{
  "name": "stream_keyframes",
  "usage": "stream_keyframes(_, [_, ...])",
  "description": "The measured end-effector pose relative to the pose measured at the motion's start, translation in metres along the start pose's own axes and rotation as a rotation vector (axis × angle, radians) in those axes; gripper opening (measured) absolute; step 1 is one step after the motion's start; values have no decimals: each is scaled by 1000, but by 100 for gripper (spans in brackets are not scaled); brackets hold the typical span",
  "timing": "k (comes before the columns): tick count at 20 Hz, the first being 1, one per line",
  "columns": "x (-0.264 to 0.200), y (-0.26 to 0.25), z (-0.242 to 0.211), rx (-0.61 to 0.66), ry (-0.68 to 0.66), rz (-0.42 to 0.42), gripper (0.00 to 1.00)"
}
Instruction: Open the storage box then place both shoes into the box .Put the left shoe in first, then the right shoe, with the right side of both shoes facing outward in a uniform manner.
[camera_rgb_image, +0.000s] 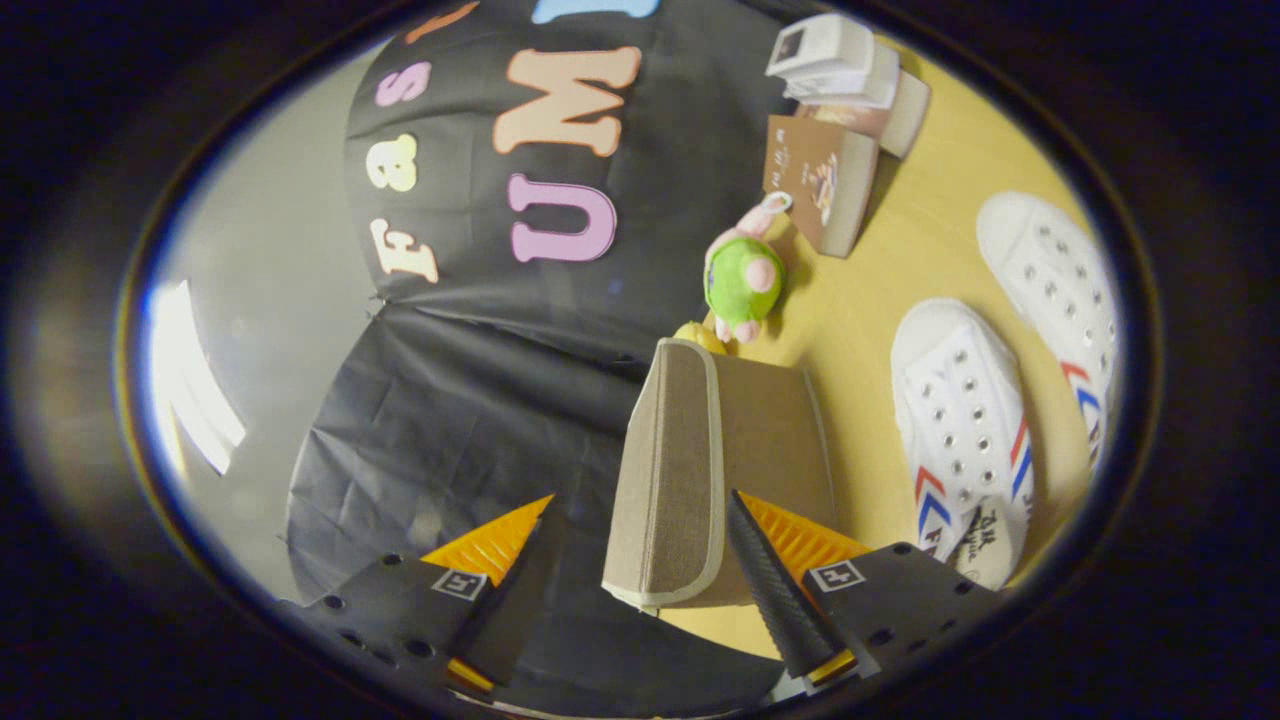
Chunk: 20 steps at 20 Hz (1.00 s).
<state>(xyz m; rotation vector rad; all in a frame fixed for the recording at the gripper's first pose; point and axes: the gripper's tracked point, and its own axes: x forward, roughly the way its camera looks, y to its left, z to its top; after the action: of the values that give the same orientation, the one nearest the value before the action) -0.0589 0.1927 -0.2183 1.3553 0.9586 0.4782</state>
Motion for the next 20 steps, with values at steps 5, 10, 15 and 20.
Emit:
stream_keyframes(5, [18,-15,-19,155,66,41,100])
stream_keyframes(10, [31,-23,-26,229,98,44,100])
stream_keyframes(15, [32,-16,-30,260,124,73,100])
stream_keyframes(20, [20,2,-28,279,128,119,95])
